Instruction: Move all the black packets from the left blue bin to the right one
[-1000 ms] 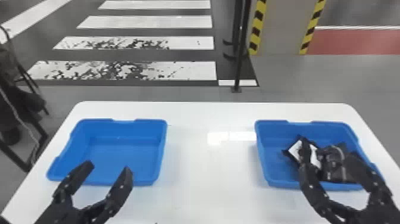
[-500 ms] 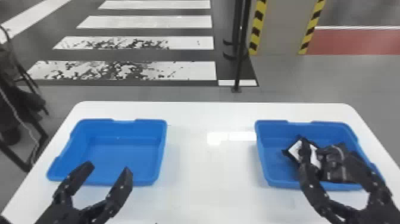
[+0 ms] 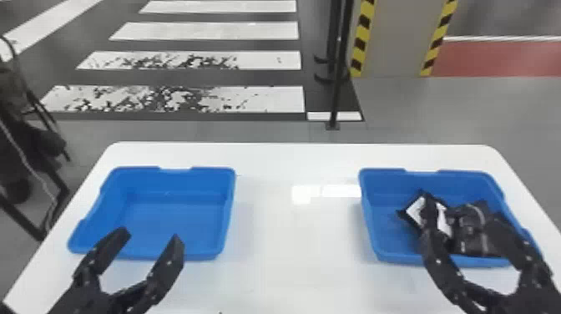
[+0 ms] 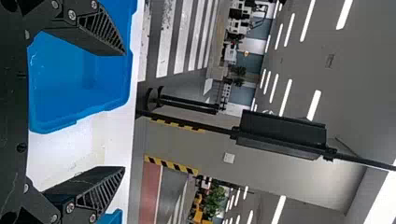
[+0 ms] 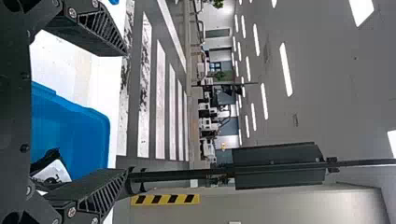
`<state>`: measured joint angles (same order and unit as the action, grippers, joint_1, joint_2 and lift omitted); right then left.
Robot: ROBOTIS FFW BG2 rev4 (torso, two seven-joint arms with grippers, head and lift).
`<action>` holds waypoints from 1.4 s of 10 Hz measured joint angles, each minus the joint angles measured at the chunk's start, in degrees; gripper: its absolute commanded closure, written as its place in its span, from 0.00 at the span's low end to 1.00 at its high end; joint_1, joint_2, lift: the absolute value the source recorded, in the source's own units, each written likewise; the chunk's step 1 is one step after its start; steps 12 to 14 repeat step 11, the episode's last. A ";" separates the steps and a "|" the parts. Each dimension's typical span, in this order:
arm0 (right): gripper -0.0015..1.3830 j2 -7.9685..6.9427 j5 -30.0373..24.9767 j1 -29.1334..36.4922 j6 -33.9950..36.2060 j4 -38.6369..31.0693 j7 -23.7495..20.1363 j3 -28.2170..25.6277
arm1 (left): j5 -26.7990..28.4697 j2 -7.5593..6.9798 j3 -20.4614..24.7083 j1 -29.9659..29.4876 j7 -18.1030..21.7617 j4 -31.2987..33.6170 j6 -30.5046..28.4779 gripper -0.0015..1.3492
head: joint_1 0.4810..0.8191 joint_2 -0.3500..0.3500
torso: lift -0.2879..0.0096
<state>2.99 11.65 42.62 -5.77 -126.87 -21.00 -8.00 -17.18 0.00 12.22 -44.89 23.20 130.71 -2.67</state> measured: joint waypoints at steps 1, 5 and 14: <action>0.10 0.00 0.03 0.00 0.00 0.05 0.00 0.00 | -0.02 0.00 0.00 0.00 0.00 0.00 0.00 0.13 | 0.63 0.55 | 0.50; 0.10 0.00 0.52 0.00 0.00 0.24 0.00 0.00 | -0.18 0.00 0.08 -0.10 0.00 0.00 -0.14 0.13 | 0.63 0.55 | 0.50; 0.10 0.00 1.05 0.01 0.00 0.47 0.00 0.11 | -0.76 0.00 0.21 -0.11 0.00 0.00 -0.61 0.13 | 0.63 0.55 | 0.50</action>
